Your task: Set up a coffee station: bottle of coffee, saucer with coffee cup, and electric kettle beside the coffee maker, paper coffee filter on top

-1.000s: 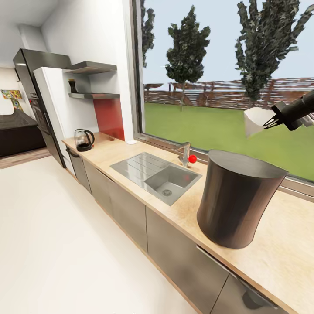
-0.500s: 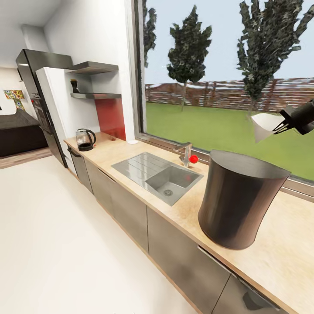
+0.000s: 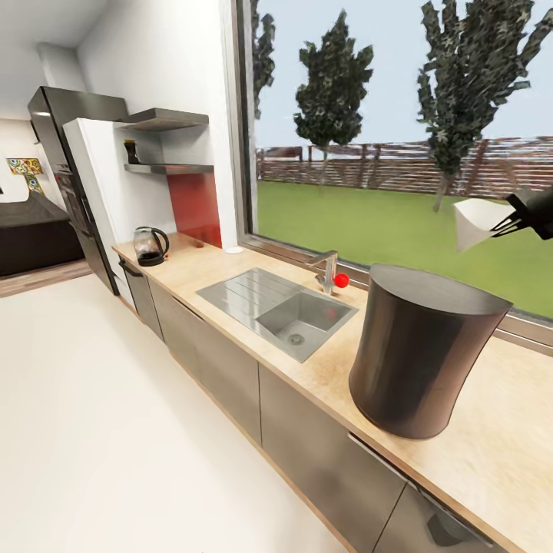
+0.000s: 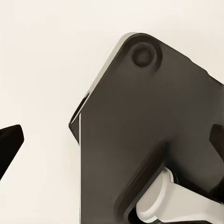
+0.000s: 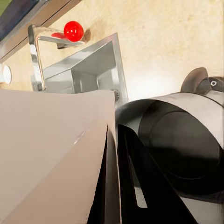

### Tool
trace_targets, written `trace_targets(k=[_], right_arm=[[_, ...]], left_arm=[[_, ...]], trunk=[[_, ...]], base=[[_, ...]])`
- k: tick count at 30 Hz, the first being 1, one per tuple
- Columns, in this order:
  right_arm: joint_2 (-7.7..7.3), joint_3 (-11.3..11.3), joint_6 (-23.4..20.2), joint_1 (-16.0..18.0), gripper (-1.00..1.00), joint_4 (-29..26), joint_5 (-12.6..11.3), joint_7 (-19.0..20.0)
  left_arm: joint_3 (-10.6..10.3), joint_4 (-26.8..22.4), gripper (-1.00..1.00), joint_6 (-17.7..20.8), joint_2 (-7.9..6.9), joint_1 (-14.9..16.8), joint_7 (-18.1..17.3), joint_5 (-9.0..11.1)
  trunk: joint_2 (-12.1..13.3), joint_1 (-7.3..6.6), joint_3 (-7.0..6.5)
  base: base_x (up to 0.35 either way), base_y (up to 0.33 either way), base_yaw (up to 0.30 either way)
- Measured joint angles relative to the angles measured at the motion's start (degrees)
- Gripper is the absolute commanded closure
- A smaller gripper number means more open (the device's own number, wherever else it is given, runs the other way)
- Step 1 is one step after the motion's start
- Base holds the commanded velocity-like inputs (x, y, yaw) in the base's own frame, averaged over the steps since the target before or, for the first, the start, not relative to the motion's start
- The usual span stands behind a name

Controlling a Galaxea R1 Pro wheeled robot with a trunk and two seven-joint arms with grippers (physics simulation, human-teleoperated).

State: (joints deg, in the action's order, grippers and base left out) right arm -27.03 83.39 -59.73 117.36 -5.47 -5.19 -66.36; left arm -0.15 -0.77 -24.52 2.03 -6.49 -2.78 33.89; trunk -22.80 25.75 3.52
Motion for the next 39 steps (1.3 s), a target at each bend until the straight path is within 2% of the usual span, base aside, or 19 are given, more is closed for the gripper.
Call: trace_targets(k=[10, 16, 26, 28, 39], right_arm=[[-0.22, 0.1, 0.0, 0.0, 1.0, 0.2, 0.0, -0.6], [-0.17, 0.1, 0.0, 0.0, 1.0, 1.9, -0.1, -0.6], [-0.05, 0.1, 0.0, -0.1, 1.0, 2.8, 0.0, -0.2], [0.1, 0.4, -0.1, -0.1, 1.0, 5.4, -0.2, 0.1], [-0.03, 0.1, -0.1, -0.1, 1.0, 5.5, -0.1, 0.2]], left_arm=[[0.0, -0.1, -1.0, -0.1, 0.05, 0.0, 0.0, 0.0], [0.4, -0.1, -1.0, 1.1, -0.37, 0.0, 0.1, 1.0], [0.3, -1.2, -1.0, 1.2, -0.25, 0.0, -0.3, 0.7], [0.0, -1.3, -1.0, 0.7, -0.31, 0.0, -0.7, 0.2], [0.0, -1.3, -1.0, 0.7, -0.12, 0.0, -0.7, 0.1]], trunk=[[0.0, 0.0, 0.0], [0.0, 0.0, 0.0], [0.0, 0.0, 0.0], [0.0, 0.0, 0.01], [0.0, 0.0, 0.9]], base=[[0.0, 0.0, 0.0], [0.0, 0.0, 0.0], [0.0, 0.0, 0.0], [0.0, 0.0, 0.0], [0.0, 0.0, 0.0]])
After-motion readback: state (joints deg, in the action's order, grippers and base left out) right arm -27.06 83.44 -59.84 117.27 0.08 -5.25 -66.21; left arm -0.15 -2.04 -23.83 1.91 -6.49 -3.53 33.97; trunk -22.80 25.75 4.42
